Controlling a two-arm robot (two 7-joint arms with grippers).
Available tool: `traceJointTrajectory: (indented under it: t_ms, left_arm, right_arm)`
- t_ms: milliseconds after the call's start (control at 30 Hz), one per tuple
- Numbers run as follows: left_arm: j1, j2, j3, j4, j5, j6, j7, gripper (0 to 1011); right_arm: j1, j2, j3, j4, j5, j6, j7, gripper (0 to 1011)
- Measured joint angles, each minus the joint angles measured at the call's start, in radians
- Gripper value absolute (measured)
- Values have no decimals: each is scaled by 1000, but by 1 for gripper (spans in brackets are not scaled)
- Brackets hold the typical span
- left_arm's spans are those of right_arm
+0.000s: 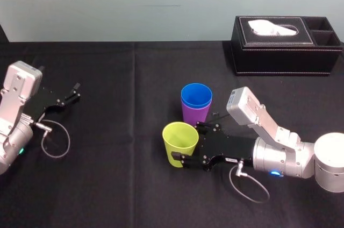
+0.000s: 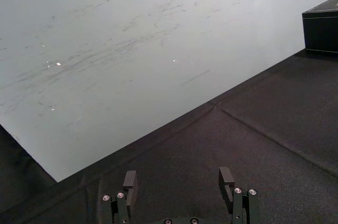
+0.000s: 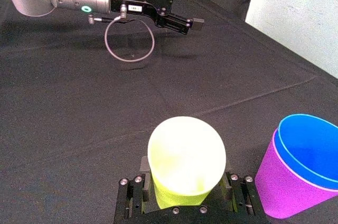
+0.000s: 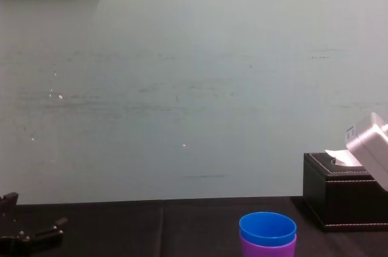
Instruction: Stack the three plastic cups sequentially using one hand.
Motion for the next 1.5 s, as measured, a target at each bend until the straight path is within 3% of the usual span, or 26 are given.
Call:
traceJointTrajectory:
  t_ms: [667, 967, 1233, 1500]
  left_arm:
    - [0, 0, 0, 0, 0, 0, 0, 1011]
    - [0, 0, 0, 0, 0, 0, 0, 1012]
    - [0, 0, 0, 0, 0, 0, 0, 1011]
    - [0, 0, 0, 0, 0, 0, 0, 1011]
  right_arm:
    - [-4, 8, 3, -16, -1, 2, -9, 738]
    - [-27, 59, 42, -140, 30, 64, -35, 738]
    - [-29, 99, 94, -233, 116, 167, -49, 738]
    - [-16, 131, 126, -290, 179, 201, -64, 738]
